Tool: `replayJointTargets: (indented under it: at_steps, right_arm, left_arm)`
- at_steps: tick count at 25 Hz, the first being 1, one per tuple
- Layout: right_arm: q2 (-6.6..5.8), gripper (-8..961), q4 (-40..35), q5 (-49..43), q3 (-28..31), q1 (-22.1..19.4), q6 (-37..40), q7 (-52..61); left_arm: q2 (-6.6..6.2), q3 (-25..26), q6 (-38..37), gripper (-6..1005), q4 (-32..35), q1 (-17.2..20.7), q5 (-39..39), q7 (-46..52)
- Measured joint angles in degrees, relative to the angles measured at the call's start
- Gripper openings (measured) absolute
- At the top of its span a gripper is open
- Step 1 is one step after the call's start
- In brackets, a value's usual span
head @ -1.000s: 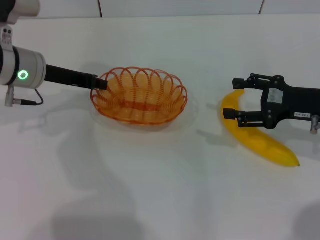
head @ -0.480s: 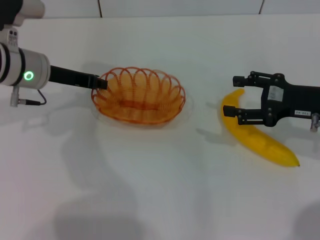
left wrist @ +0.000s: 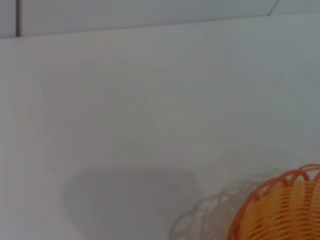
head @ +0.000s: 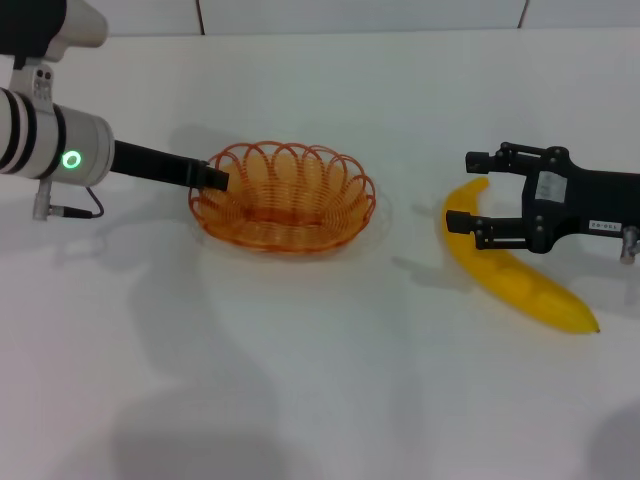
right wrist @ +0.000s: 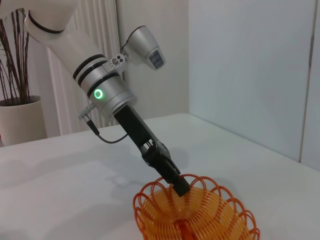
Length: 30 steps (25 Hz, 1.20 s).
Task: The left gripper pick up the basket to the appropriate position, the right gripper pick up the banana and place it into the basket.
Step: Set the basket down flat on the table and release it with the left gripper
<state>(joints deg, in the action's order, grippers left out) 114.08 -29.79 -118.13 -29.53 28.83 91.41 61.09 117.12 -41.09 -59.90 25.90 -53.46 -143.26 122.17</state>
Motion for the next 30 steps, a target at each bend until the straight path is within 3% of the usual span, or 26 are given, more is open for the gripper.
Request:
replayJointTargets:
  at_steps: [14,24,28,30]
  right_arm:
    - [-0.12,762,0.0,0.0,0.0,-0.4,0.1,0.0]
    - [-0.25,758,0.0,0.0,0.1,-0.7,0.1,0.0]
    - [-0.27,756,0.0,0.0,1.0,-1.0,0.1,0.0]
    - [-0.30,755,0.0,0.0,1.8,-1.3,0.1,0.0]
  left_arm:
    - [0.04,0.0,-0.3,224,0.6,0.0,1.2,-4.2]
    - [0.05,-0.1,-6.1,618,5.8,2.9,4.4,-8.0]
    - [0.17,0.0,-10.3,811,10.4,6.9,7.5,-9.9]
    - [0.17,0.0,-13.1,810,12.2,9.3,11.2,-13.1]
